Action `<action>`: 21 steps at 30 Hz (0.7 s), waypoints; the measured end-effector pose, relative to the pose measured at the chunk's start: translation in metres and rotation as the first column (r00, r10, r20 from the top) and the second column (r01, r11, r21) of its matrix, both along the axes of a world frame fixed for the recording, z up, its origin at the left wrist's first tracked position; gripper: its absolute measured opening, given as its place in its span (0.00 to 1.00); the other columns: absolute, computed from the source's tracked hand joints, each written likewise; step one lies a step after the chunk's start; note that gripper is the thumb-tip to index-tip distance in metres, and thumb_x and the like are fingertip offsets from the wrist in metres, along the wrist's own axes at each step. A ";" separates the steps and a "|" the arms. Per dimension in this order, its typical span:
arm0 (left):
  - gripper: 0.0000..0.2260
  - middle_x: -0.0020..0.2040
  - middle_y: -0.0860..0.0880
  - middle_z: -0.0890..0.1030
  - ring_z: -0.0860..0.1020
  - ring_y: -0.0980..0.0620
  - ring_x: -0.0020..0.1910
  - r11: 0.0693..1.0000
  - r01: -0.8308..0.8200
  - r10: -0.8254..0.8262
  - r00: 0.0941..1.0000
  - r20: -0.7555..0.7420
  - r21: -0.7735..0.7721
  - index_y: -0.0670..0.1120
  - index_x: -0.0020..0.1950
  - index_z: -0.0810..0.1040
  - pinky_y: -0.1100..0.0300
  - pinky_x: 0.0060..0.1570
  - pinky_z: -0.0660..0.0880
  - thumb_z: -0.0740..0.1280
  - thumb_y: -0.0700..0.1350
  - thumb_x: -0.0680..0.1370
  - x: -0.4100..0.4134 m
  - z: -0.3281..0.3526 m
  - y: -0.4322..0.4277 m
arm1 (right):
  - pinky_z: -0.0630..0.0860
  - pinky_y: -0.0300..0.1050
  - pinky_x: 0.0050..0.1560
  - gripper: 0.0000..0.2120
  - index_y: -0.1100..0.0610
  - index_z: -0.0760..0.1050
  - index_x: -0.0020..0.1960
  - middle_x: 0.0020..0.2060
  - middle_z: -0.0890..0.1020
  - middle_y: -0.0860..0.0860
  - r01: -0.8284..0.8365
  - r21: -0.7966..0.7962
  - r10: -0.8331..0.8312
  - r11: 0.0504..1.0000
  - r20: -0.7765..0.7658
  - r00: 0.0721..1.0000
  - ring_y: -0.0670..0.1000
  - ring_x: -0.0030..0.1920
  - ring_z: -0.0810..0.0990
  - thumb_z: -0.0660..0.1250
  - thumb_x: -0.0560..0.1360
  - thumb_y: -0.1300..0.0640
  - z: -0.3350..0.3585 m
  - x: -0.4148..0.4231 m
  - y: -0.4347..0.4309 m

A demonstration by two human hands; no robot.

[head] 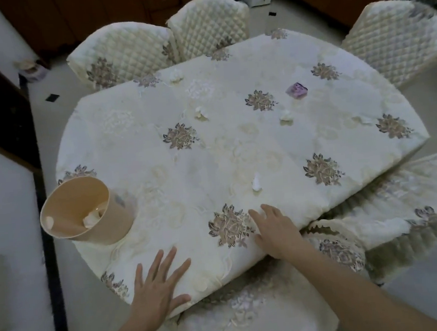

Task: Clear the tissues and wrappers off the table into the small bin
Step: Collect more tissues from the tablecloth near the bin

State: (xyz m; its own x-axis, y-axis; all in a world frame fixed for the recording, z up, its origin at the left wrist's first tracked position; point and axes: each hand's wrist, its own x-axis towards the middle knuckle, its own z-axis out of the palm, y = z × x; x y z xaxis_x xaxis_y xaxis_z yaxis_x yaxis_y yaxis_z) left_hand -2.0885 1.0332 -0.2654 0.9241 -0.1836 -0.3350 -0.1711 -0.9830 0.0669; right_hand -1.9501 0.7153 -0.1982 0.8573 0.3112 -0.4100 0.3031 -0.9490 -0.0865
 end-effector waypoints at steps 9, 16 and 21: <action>0.27 0.72 0.47 0.72 0.69 0.42 0.69 0.970 -0.219 0.218 0.976 -0.017 -0.102 0.60 0.70 0.70 0.34 0.64 0.62 0.52 0.70 0.76 0.016 0.020 -0.034 | 0.75 0.54 0.54 0.22 0.52 0.62 0.69 0.65 0.68 0.56 -0.220 0.050 0.220 0.974 -0.003 0.975 0.59 0.63 0.70 0.60 0.76 0.50 -0.016 0.033 -0.040; 0.26 0.69 0.47 0.73 0.72 0.44 0.66 0.932 -0.314 0.324 0.945 0.032 -0.180 0.55 0.70 0.70 0.37 0.64 0.67 0.57 0.64 0.75 0.097 0.035 -0.133 | 0.72 0.52 0.60 0.23 0.52 0.67 0.69 0.67 0.71 0.55 -0.212 0.096 0.213 0.973 0.007 0.977 0.58 0.65 0.71 0.61 0.75 0.51 -0.018 0.073 -0.101; 0.26 0.69 0.45 0.70 0.72 0.44 0.64 0.825 -0.440 0.489 0.871 0.057 -0.354 0.51 0.71 0.69 0.47 0.58 0.74 0.63 0.61 0.76 0.162 0.035 -0.214 | 0.73 0.53 0.60 0.21 0.52 0.68 0.69 0.65 0.71 0.54 -0.191 0.137 0.189 0.972 0.026 0.982 0.57 0.64 0.71 0.60 0.77 0.51 -0.021 0.131 -0.144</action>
State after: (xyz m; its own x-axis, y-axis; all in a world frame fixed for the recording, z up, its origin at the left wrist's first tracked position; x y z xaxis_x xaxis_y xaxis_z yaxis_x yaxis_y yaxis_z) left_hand -1.9261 0.8188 -0.2301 0.9591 0.2053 -0.1947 0.2689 -0.8759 0.4006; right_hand -1.8190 0.5711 -0.2190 0.7819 0.5218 -0.3412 0.4784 -0.8531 -0.2083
